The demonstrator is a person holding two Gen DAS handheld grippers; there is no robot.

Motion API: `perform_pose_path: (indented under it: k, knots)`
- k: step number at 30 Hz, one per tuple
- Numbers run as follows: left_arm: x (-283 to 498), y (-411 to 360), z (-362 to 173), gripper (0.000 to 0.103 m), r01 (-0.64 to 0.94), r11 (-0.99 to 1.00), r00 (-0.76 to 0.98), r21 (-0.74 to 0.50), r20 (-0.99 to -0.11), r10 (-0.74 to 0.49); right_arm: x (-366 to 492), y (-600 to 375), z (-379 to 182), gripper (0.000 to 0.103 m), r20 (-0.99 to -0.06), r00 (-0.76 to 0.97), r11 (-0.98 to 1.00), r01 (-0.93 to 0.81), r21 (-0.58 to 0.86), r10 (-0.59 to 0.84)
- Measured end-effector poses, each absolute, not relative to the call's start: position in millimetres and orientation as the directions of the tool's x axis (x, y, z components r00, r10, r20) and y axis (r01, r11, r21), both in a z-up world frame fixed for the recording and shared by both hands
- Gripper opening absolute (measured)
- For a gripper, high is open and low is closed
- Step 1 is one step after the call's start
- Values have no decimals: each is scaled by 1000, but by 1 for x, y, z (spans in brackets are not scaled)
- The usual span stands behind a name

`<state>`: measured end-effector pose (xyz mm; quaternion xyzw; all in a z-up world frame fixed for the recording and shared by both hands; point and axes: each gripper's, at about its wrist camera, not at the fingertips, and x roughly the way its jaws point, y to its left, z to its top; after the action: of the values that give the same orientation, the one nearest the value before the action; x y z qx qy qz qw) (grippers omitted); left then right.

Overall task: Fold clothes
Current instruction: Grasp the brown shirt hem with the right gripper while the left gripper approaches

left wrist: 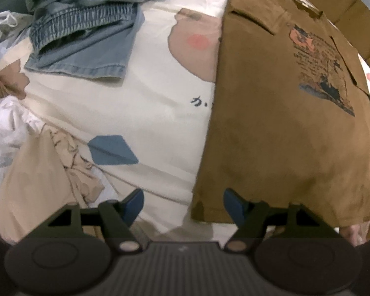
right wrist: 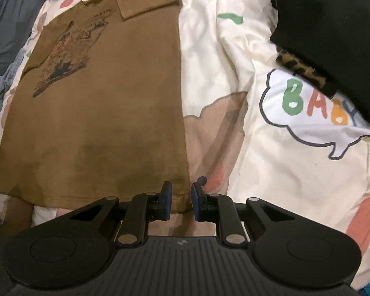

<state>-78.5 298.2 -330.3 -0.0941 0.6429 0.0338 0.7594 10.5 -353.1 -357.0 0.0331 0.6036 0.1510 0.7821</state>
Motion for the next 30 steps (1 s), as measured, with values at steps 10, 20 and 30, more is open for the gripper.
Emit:
perform_pose_path:
  k: [10,20,30]
  knots:
    - [-77,302,-336,74,-183,979,153,-90,-986,-62,15,-355,-393,17,-953,157,959,-156,237,261]
    - [-76,305,-347,74,-207,973,152,-99,-986,-68,17,-337,-396,20,-965,135,965,-168,203,226]
    - [-77,298,-375,70,-199,972,141,-126,-985,-99,13,-330,-395,2,-965,72,953,-187,237,254]
